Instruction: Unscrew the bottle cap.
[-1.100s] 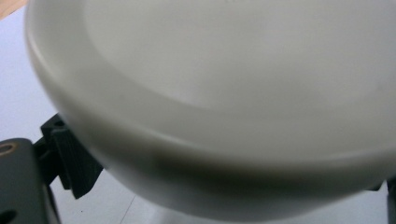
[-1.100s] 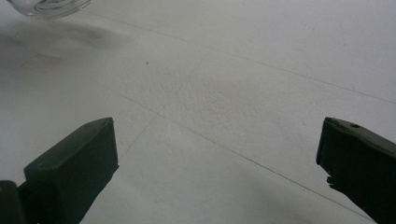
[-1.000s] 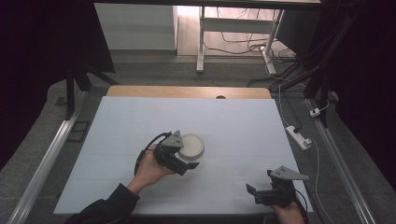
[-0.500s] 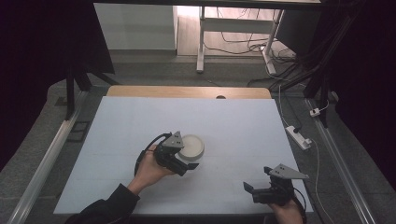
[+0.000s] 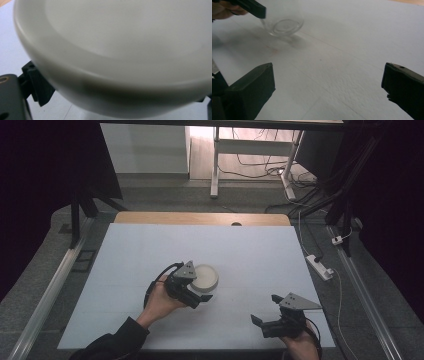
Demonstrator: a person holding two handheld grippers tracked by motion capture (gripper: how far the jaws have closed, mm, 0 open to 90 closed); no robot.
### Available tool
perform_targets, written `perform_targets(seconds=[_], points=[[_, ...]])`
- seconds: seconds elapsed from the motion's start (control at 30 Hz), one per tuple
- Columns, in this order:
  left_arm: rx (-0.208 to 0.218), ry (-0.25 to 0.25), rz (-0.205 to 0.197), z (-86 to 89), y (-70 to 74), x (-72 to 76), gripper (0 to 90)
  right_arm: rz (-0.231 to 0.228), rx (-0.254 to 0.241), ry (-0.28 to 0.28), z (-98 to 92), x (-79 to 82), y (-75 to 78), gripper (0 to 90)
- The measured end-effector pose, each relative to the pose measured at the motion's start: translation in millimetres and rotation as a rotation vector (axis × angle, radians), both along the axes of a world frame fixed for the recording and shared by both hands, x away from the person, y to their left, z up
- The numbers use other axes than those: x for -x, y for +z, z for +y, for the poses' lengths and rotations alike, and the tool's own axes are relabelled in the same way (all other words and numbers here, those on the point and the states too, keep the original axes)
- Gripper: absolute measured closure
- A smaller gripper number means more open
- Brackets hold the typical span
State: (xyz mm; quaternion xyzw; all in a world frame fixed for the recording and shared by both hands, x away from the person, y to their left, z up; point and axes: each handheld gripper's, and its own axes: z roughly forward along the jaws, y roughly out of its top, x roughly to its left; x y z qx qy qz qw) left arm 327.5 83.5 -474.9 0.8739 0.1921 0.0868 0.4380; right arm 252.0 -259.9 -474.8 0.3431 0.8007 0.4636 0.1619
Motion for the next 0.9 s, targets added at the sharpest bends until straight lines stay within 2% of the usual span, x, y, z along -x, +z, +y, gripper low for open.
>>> perform_targets(seconds=[0.27,0.57,0.67,0.9], points=[[0.005,-0.001,0.001,0.2,-0.3,0.0,7.5,-0.010,-0.051,0.061,15.1,-6.1,5.5,0.0],[0.007,-0.011,0.003,-0.2,-0.6,0.0,7.6,-0.007,-0.077,0.130,35.0,-13.5,15.2,0.0],[0.009,-0.017,0.001,0.0,-0.1,0.3,7.6,0.004,-0.089,0.140,40.3,-16.3,16.5,0.0],[0.019,-0.019,0.004,0.3,-0.1,0.6,7.6,-0.011,-0.084,0.150,51.8,-22.0,18.4,0.0]])
